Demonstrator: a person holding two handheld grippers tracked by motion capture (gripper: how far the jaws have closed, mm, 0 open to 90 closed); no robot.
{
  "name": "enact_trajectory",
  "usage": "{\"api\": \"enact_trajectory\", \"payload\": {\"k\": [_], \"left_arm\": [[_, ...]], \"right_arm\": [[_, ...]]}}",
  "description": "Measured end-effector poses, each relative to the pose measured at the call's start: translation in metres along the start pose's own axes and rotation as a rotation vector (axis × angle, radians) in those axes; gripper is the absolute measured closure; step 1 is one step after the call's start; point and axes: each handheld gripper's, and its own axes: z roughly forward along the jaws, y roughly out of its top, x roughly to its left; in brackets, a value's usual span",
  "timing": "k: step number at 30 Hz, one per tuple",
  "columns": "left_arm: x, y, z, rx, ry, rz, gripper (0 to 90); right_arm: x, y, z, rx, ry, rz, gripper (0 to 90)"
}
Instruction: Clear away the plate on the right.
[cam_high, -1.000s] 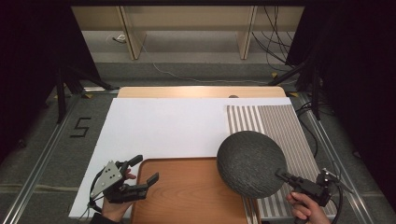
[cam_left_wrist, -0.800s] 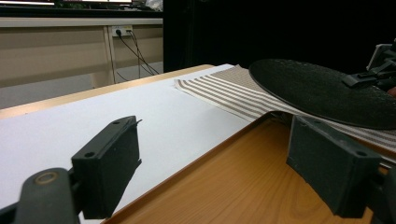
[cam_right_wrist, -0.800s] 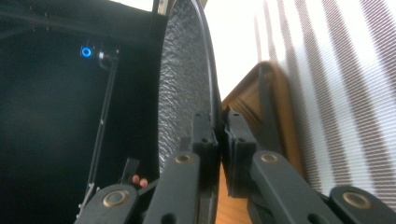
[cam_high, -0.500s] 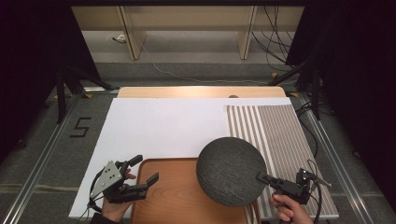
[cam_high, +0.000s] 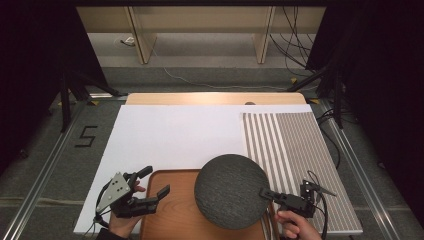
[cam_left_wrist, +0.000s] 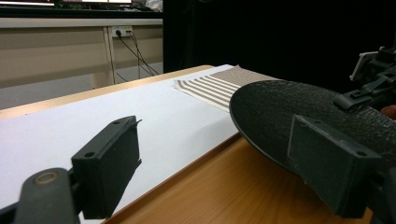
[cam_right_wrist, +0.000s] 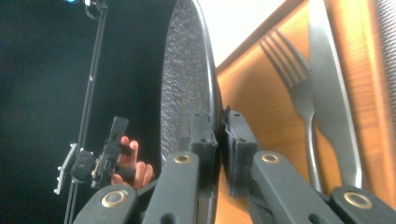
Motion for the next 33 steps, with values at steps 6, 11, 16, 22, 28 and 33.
{"api": "enact_trajectory", "payload": {"k": [6, 11, 16, 22, 28, 33], "left_arm": [[0.000, 0.000, 0.000, -0.001, 0.000, -0.002, 16.4], [0.000, 0.000, 0.000, 0.000, -0.001, -0.002, 16.4], [0.000, 0.000, 0.000, -0.001, -0.001, -0.002, 16.4], [0.000, 0.000, 0.000, -0.001, -0.001, -0.002, 16.4], [0.000, 0.000, 0.000, -0.002, -0.001, -0.001, 16.4], [0.000, 0.000, 0.000, -0.002, -0.002, -0.001, 16.4]], "right_arm": [[0.002, -0.005, 0.012, 0.043, -0.009, -0.013, 84.8], [0.003, -0.009, 0.020, 0.071, -0.021, -0.024, 84.7], [0.003, -0.012, 0.027, 0.094, -0.031, -0.028, 84.2], [0.003, -0.015, 0.034, 0.124, -0.044, -0.040, 83.6], [0.004, -0.018, 0.039, 0.149, -0.054, -0.048, 82.7], [0.003, -0.019, 0.041, 0.163, -0.066, -0.054, 82.4]]}}
